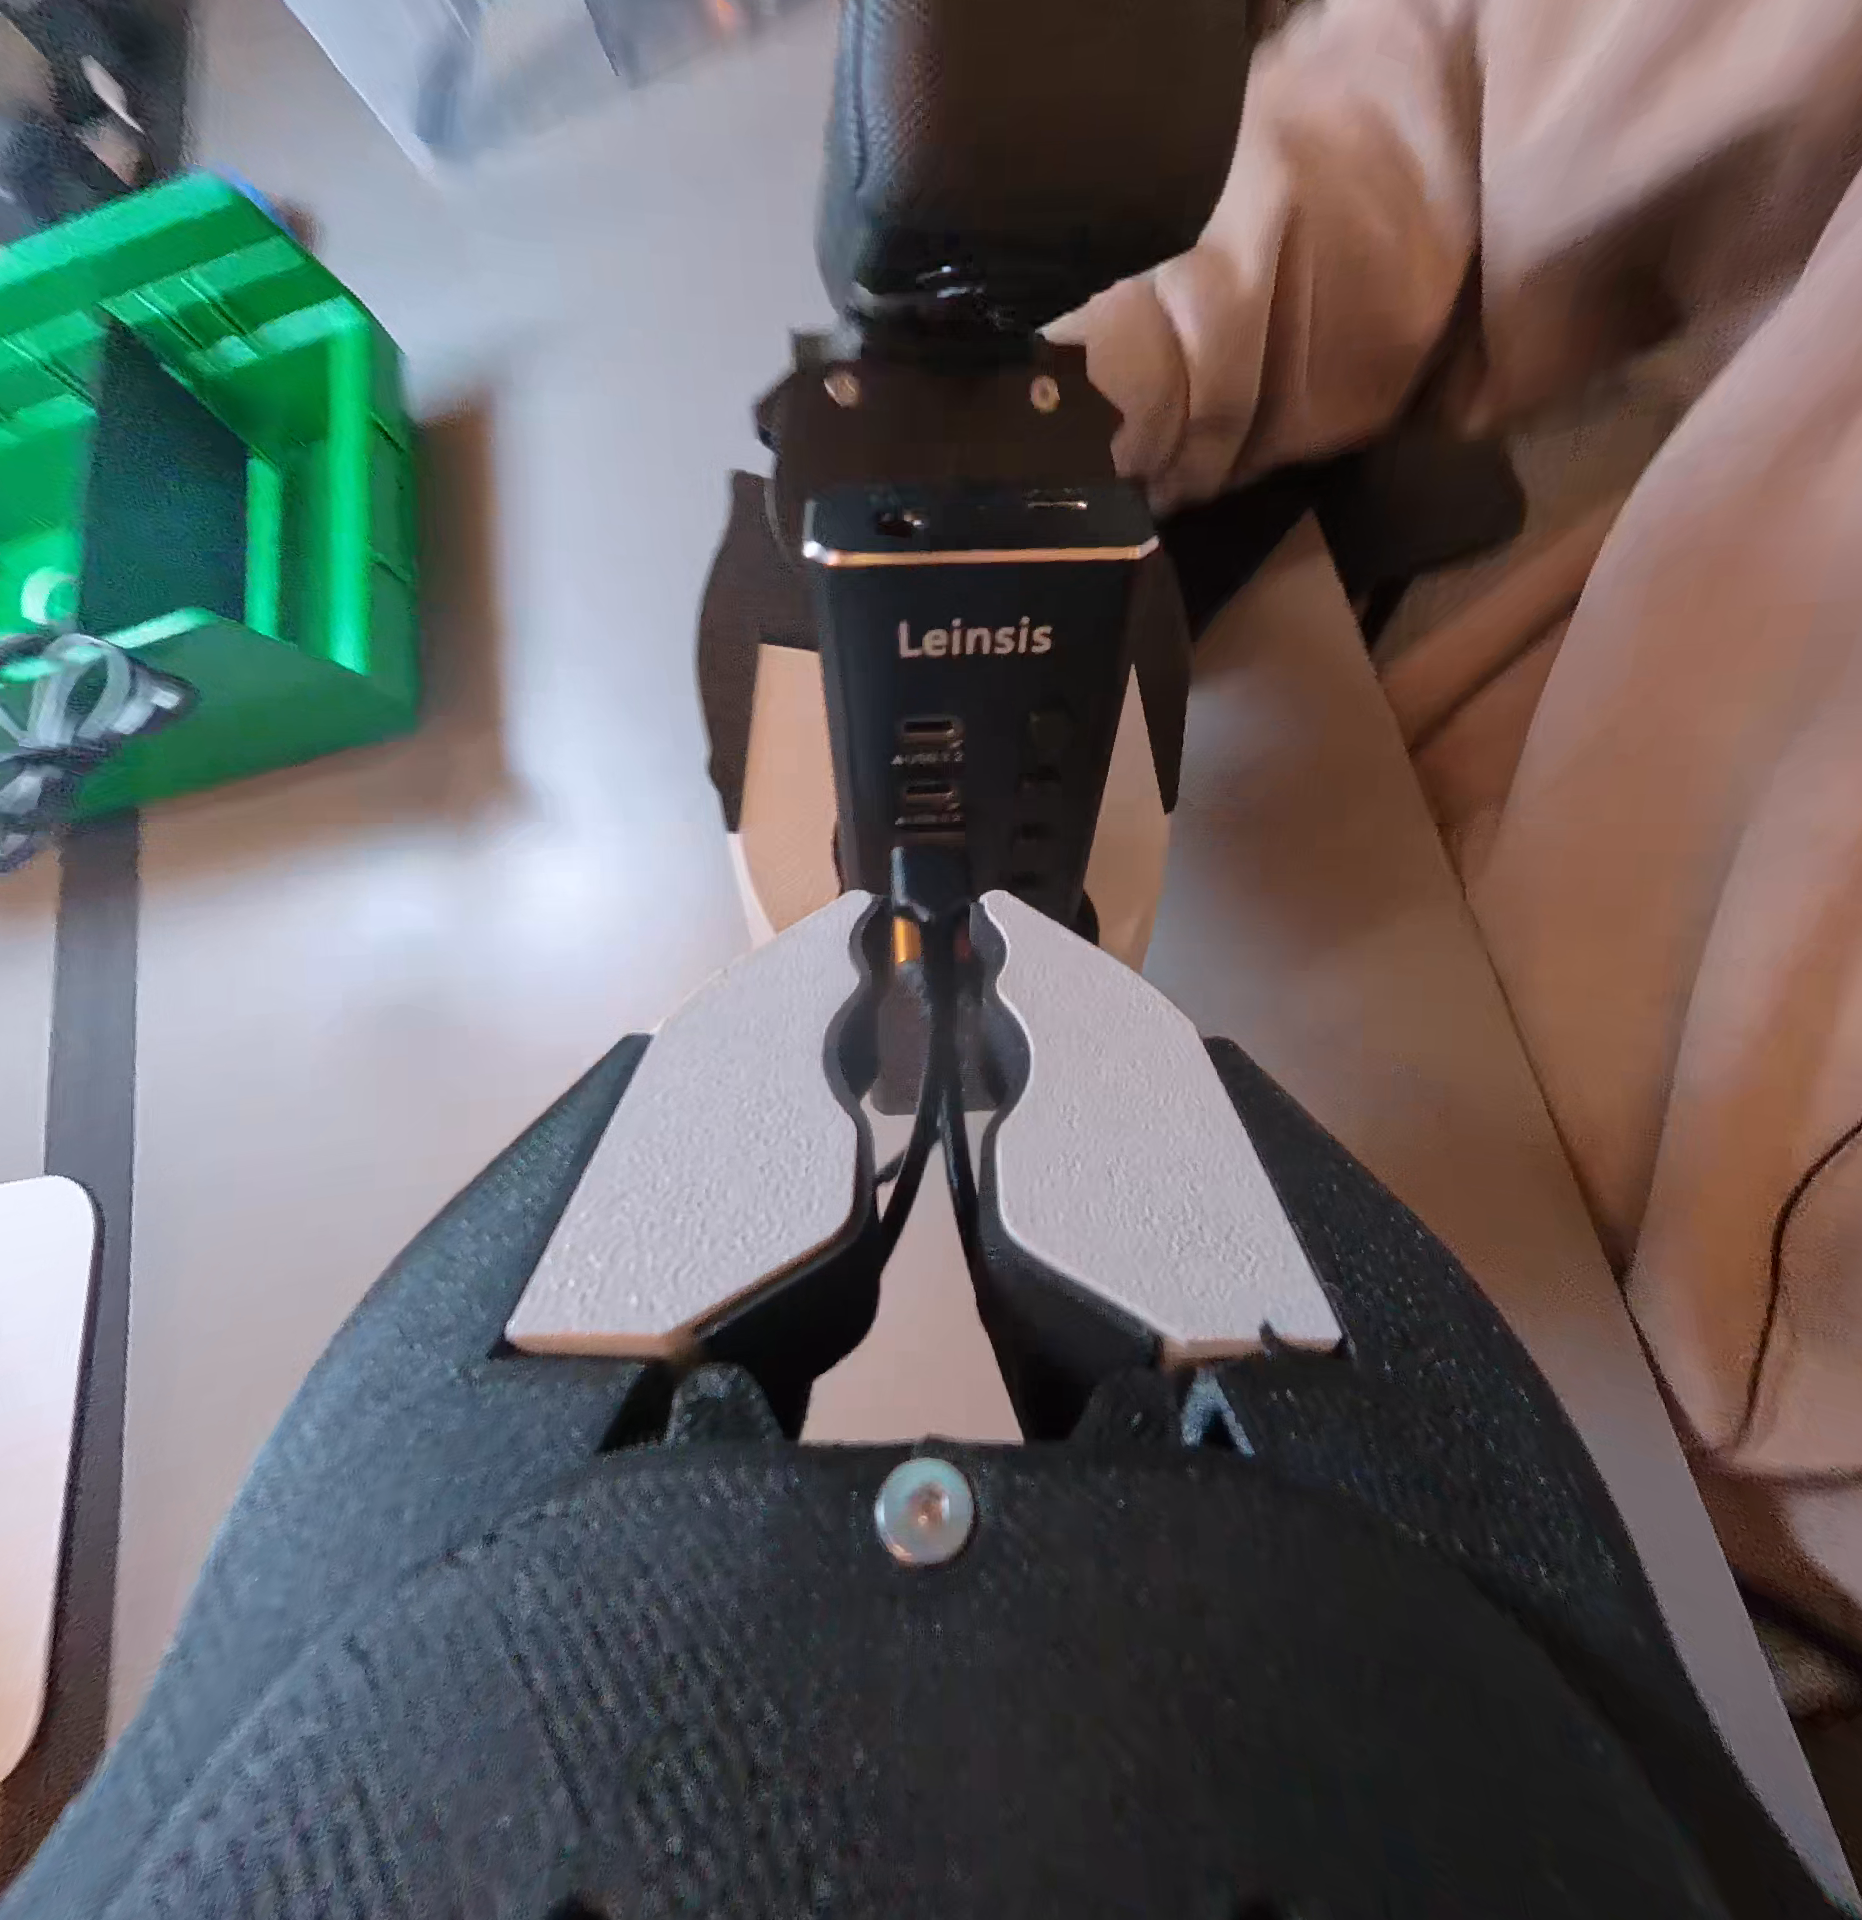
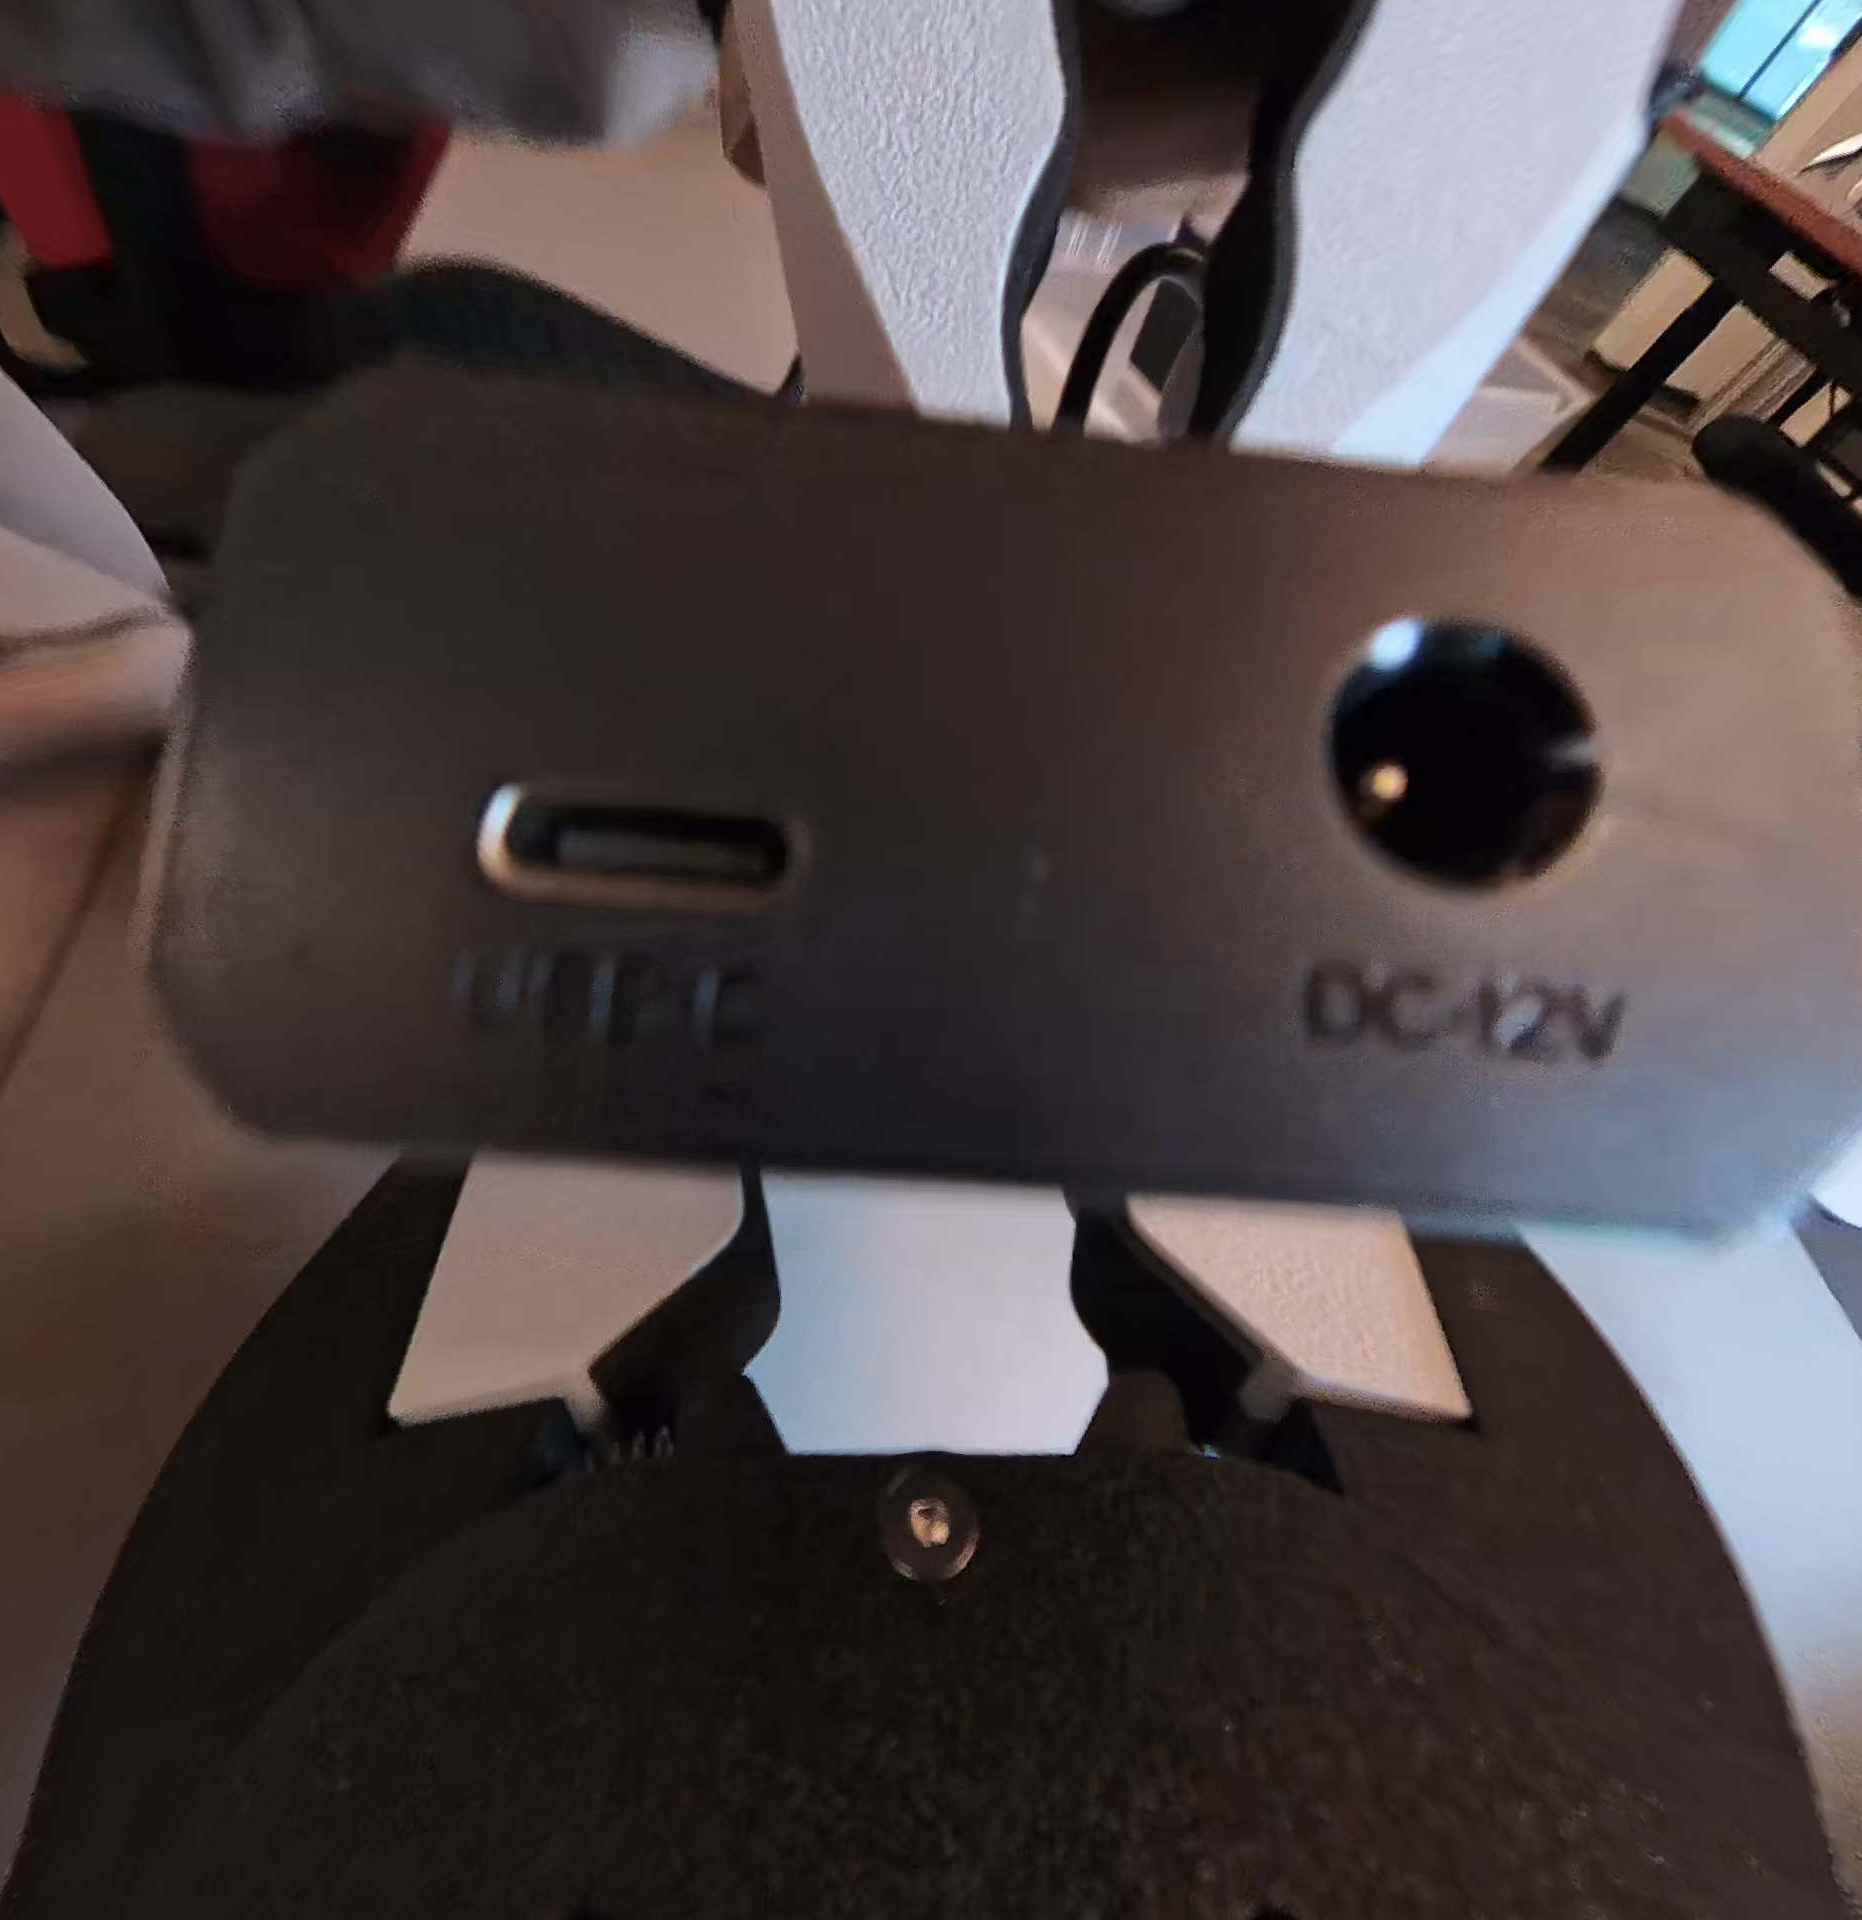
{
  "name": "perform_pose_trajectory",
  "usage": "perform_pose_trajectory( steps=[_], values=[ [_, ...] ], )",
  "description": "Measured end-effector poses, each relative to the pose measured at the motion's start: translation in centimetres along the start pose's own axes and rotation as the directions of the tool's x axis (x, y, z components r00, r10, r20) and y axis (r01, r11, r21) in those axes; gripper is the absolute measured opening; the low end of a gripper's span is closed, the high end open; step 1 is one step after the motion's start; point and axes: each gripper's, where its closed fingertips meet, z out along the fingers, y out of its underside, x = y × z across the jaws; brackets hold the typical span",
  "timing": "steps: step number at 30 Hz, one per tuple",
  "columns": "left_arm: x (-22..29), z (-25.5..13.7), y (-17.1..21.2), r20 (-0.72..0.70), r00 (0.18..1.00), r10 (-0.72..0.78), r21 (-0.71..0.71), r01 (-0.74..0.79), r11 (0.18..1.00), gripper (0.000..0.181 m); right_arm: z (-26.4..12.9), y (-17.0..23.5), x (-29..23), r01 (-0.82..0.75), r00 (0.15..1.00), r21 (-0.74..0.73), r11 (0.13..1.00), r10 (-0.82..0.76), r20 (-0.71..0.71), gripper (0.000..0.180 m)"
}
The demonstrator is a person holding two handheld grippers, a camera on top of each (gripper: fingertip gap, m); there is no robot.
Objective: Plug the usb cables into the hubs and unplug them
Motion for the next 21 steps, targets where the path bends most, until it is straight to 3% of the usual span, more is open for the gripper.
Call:
perform_pose_trajectory(
  steps=[1,4,7,14,17,21],
  values=[
    [-0.6,-0.9,-0.5,0.021,1.000,-0.023,0.080,0.021,0.997,0.018,-0.4,-0.7,0.3,-0.021,1.000,0.039,0.999,0.021,0.001,0.070],
    [-3.3,-4.4,-0.1,0.099,0.984,-0.146,0.329,0.106,0.938,0.027,-2.3,-1.3,1.4,-0.069,0.997,0.131,0.989,0.071,-0.017,0.070],
    [-5.3,-6.6,3.1,0.121,0.940,-0.318,0.502,0.218,0.837,0.035,-3.5,-1.0,2.6,-0.154,0.987,0.204,0.967,0.159,-0.011,0.070],
    [-3.6,-2.7,13.7,0.139,0.861,-0.490,0.447,0.387,0.806,0.035,-6.5,-1.1,7.3,-0.145,0.967,0.216,0.965,0.185,-0.177,0.070],
    [-2.8,-1.2,15.3,0.143,0.845,-0.515,0.459,0.404,0.791,0.033,-9.5,-1.2,11.3,-0.149,0.934,0.230,0.962,0.213,-0.286,0.070],
    [-3.1,-1.0,14.8,0.174,0.853,-0.492,0.485,0.360,0.797,0.034,-14.0,-1.9,17.2,-0.154,0.882,0.268,0.951,0.254,-0.398,0.070]
  ],
)
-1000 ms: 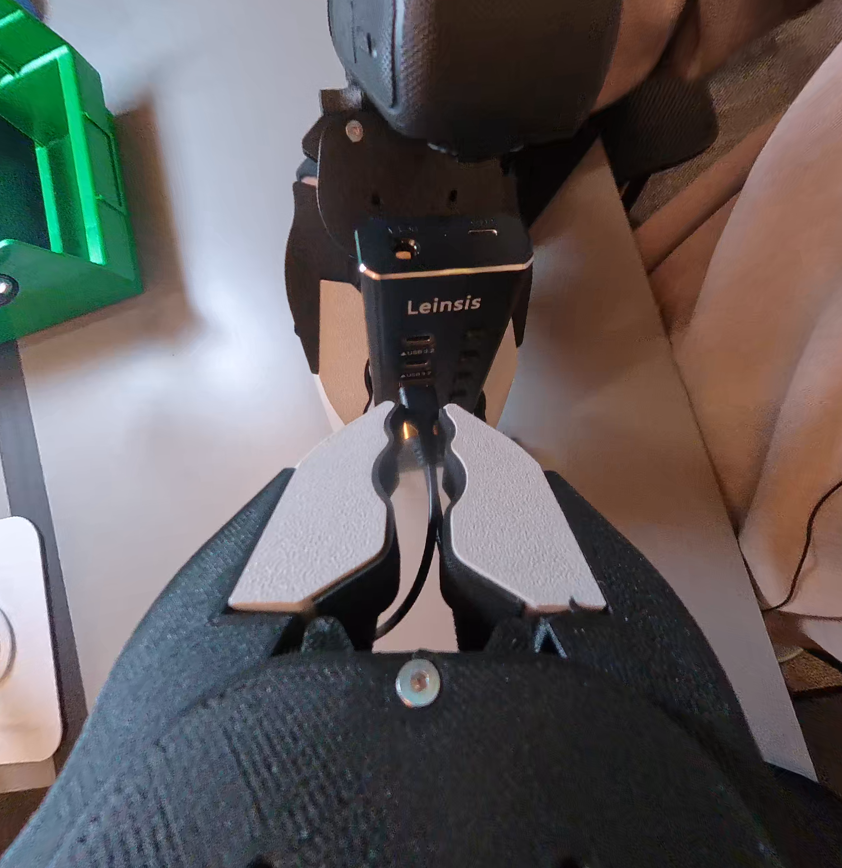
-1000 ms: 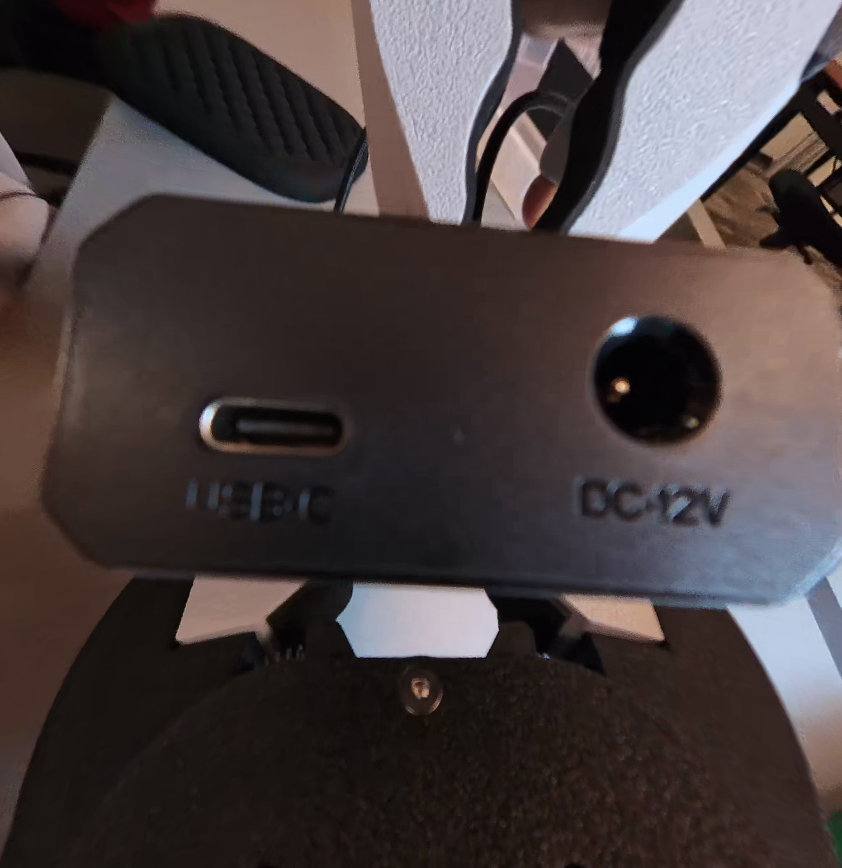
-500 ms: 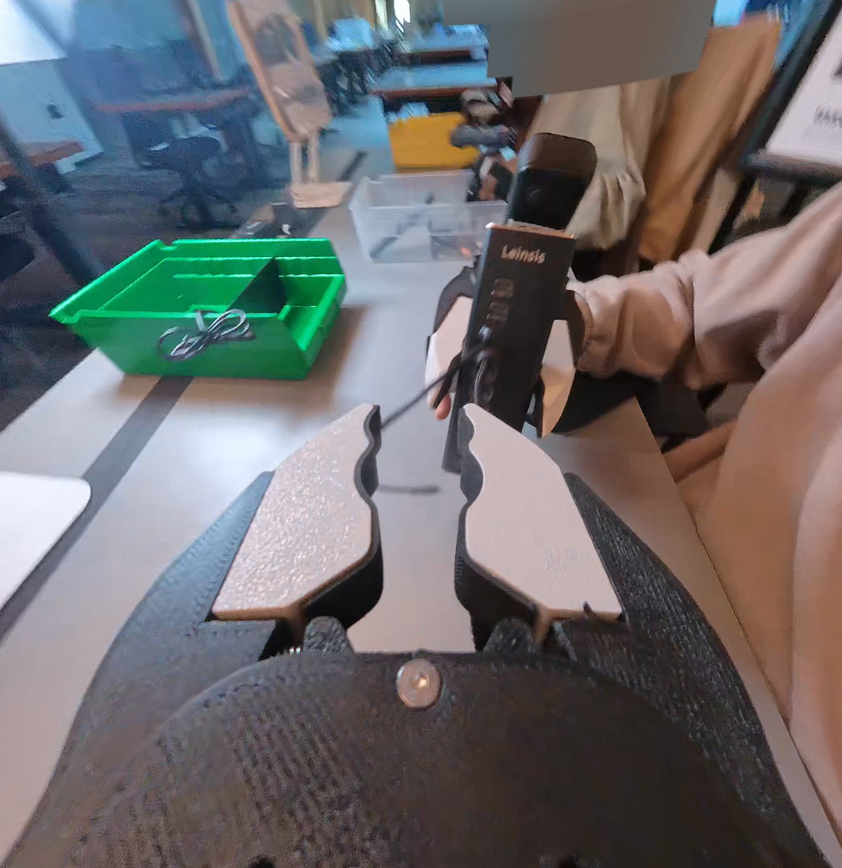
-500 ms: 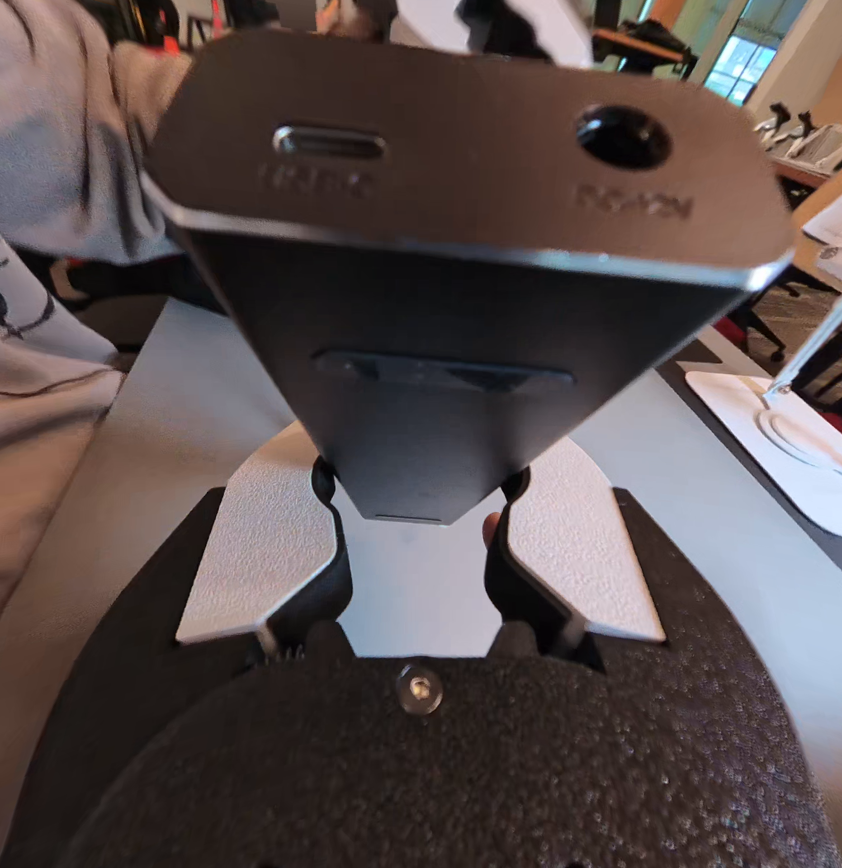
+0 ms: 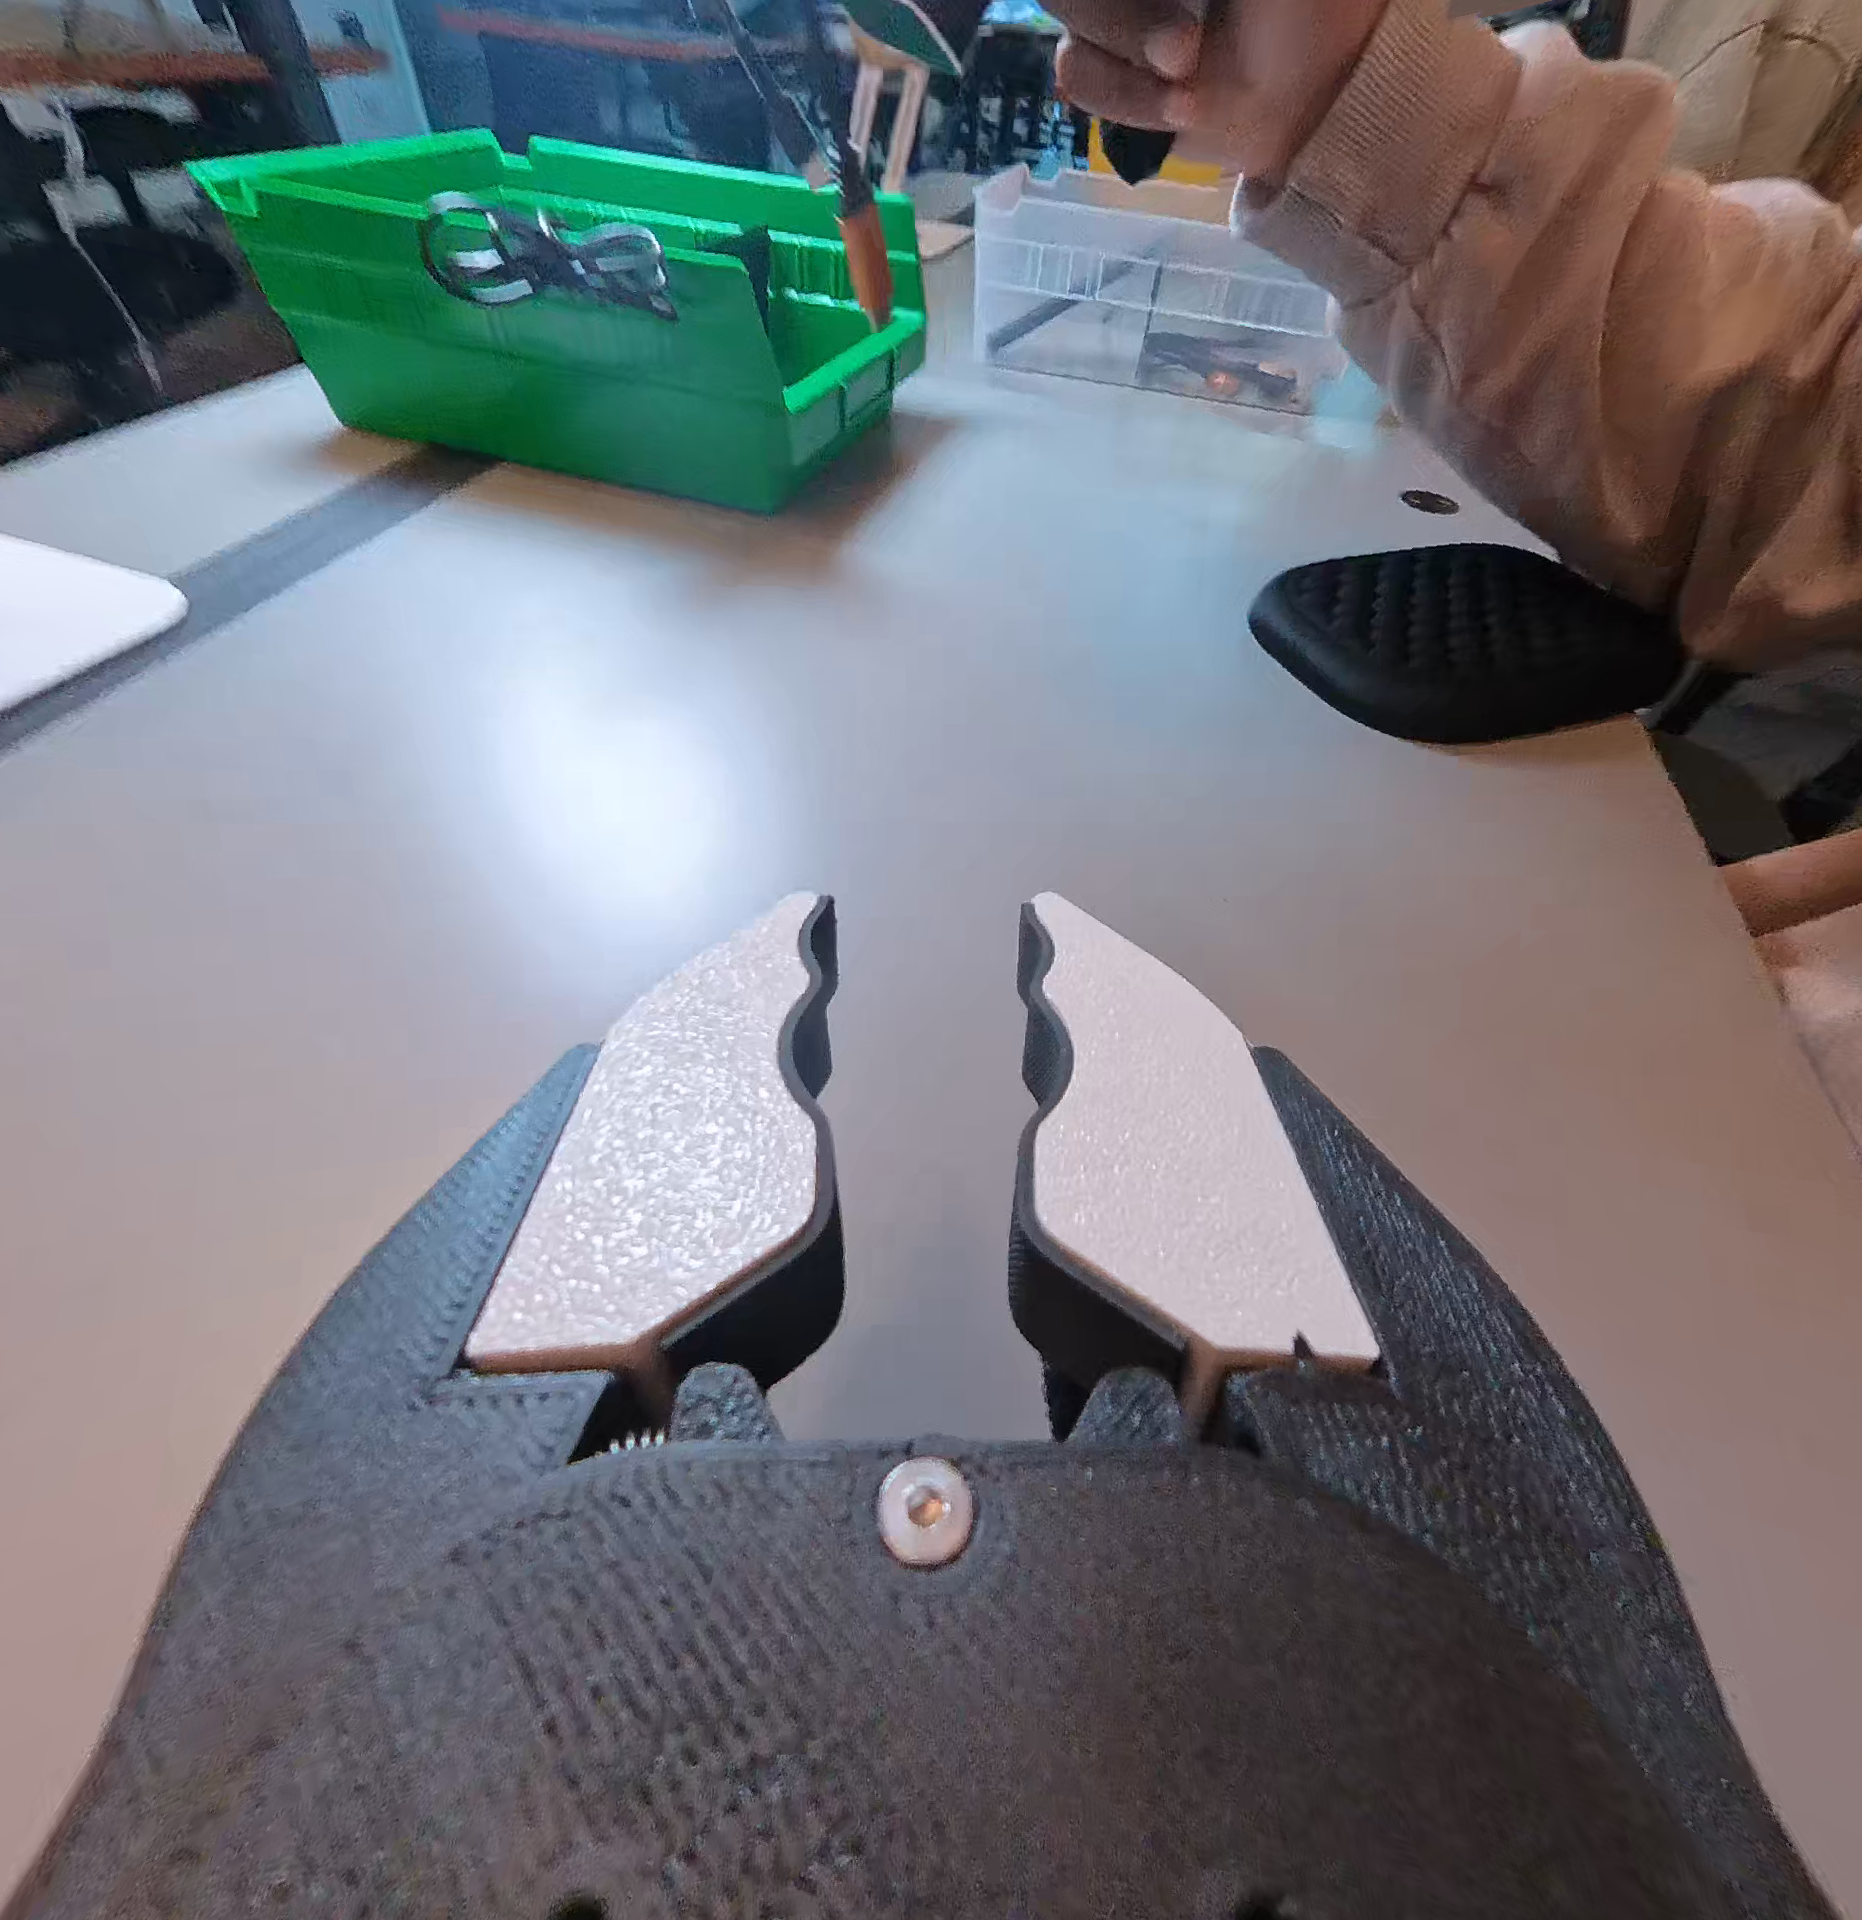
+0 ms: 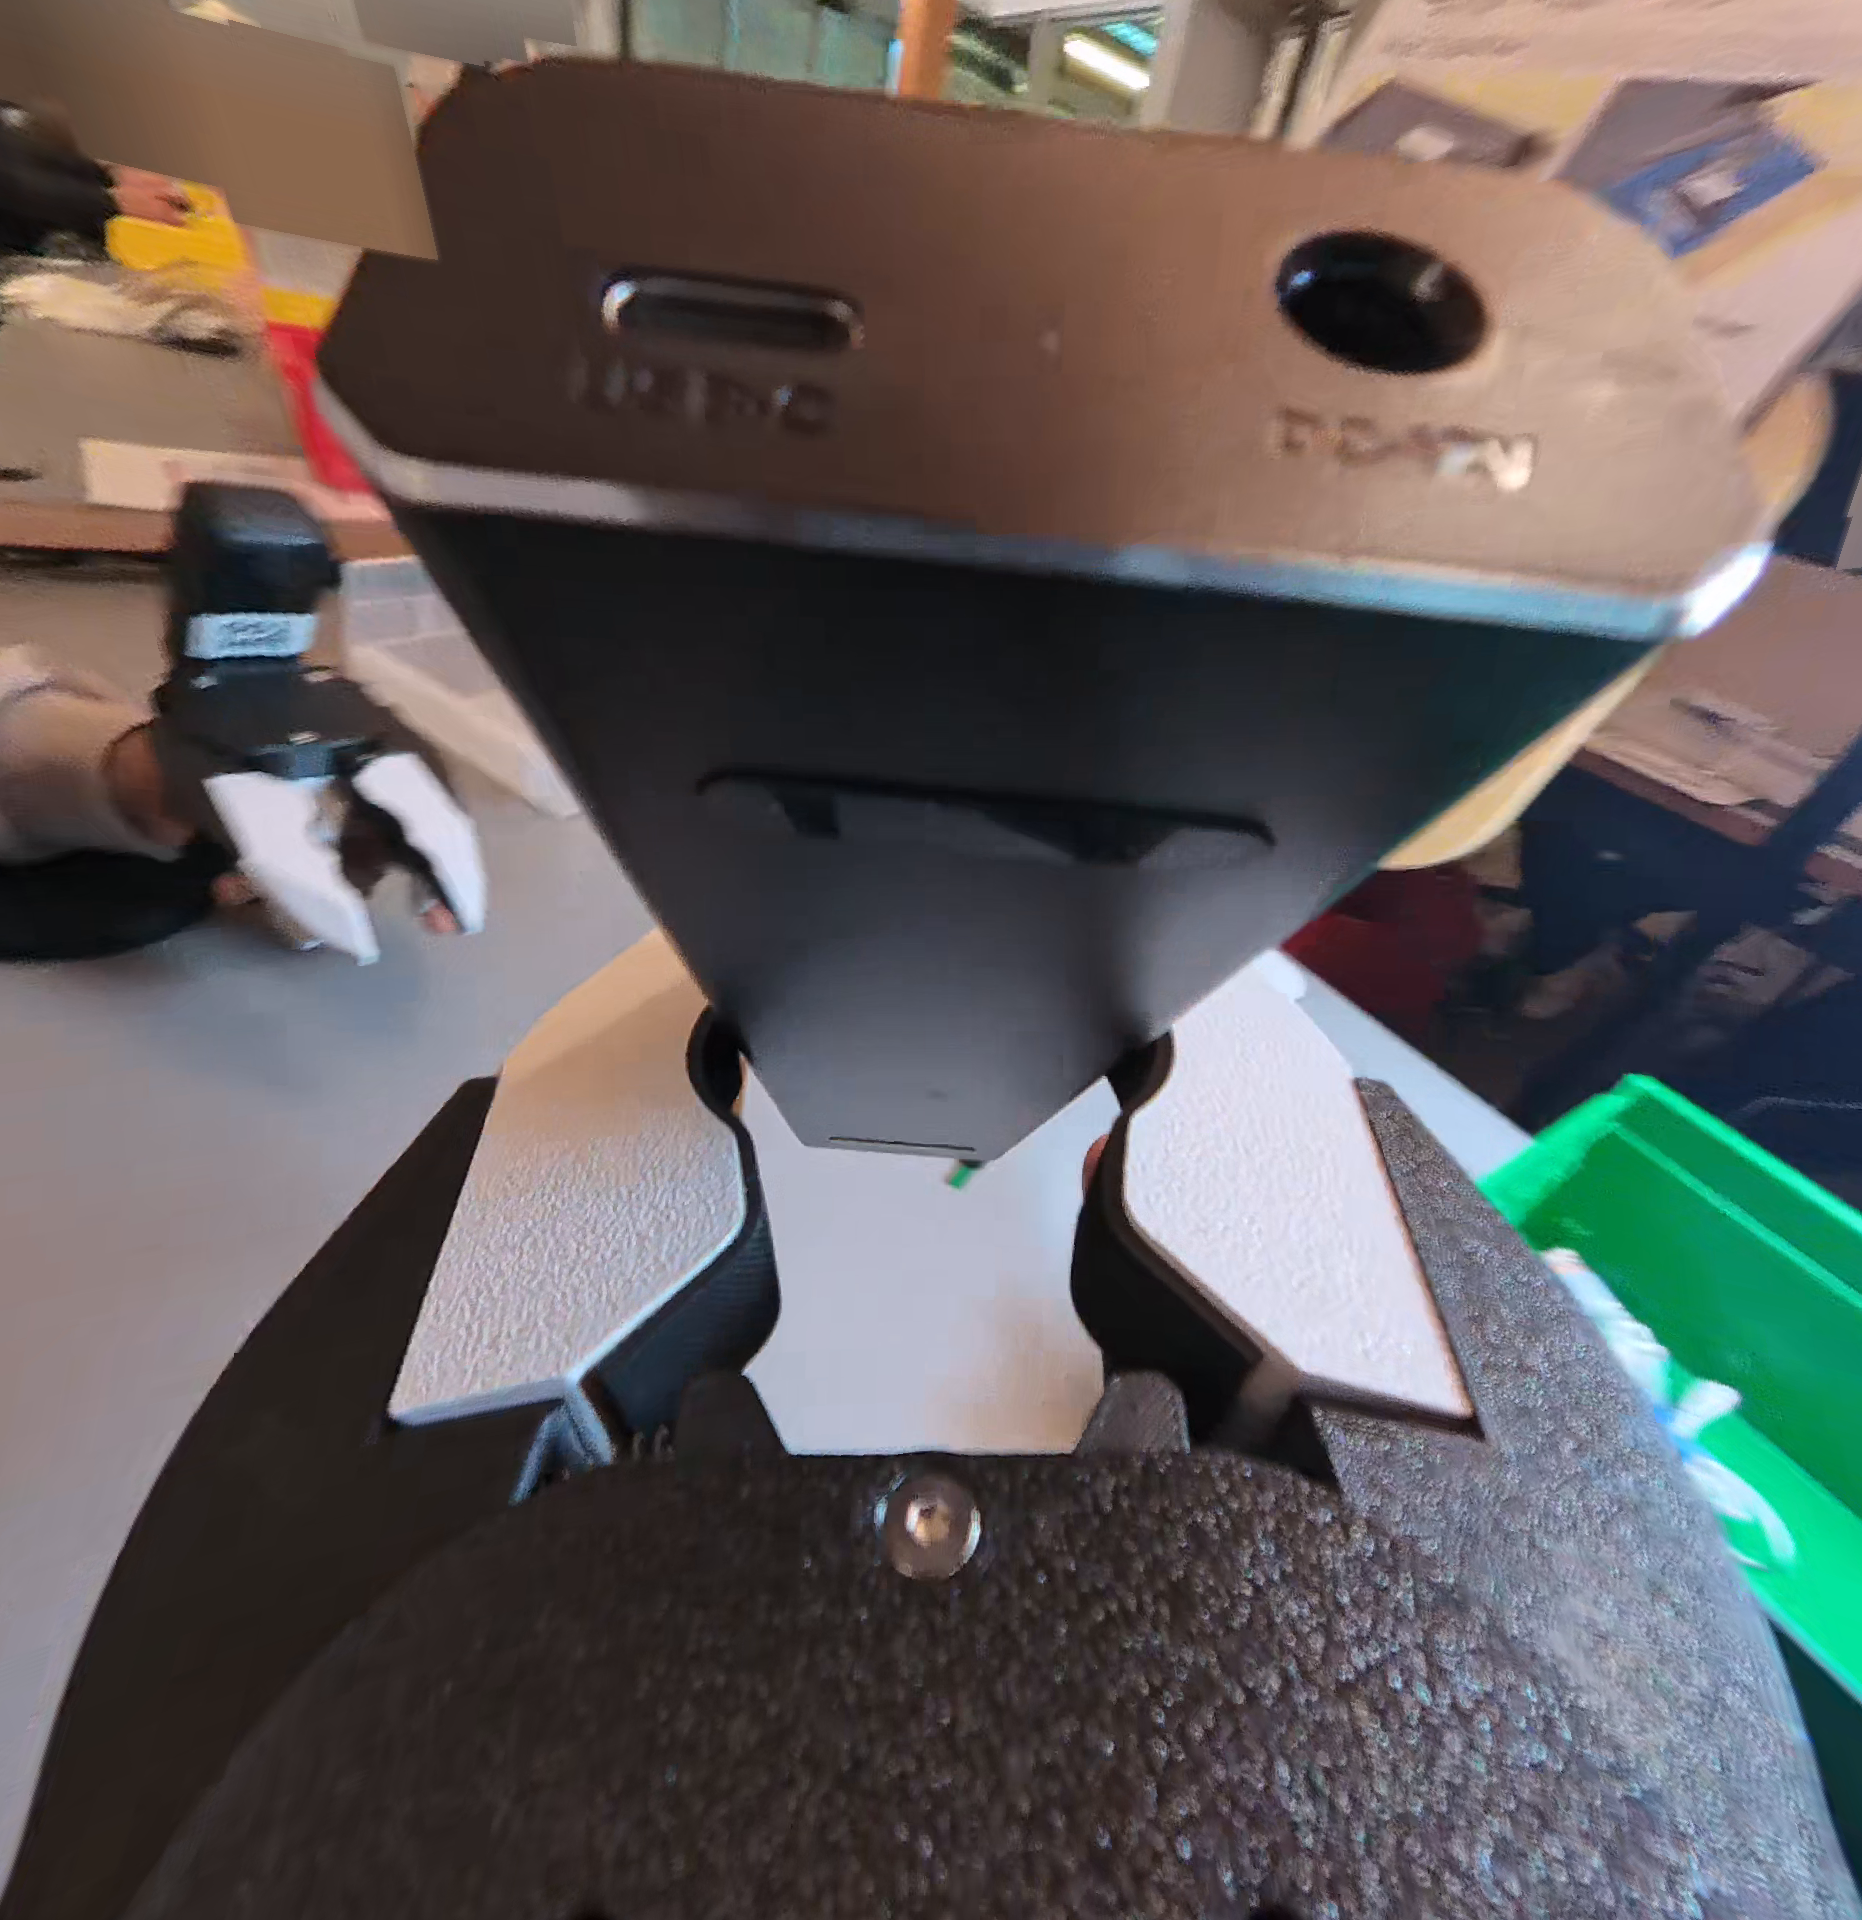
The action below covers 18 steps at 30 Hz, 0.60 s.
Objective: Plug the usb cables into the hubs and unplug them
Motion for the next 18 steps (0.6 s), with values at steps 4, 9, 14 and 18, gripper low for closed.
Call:
perform_pose_trajectory(
  steps=[4,9,14,18],
  values=[
    [-0.7,-0.6,-1.5,0.091,0.994,0.063,0.079,-0.070,0.994,0.035,-0.8,-2.2,7.0,-0.028,0.993,0.037,0.999,0.032,-0.118,0.071],
    [-1.4,-1.2,-1.6,0.148,0.989,0.027,0.122,-0.045,0.991,0.038,-0.8,-2.0,16.3,-0.072,0.950,0.011,0.997,0.072,-0.302,0.071],
    [-1.2,-1.0,-1.3,0.145,0.989,0.019,0.112,-0.036,0.993,0.042,0.2,3.0,24.3,-0.159,0.859,-0.108,0.981,0.083,-0.505,0.071],
    [-1.0,-0.7,-0.8,0.149,0.988,0.048,0.081,-0.061,0.995,0.044,0.7,10.7,28.1,-0.248,0.811,-0.396,0.884,-0.034,-0.584,0.071]
  ],
)
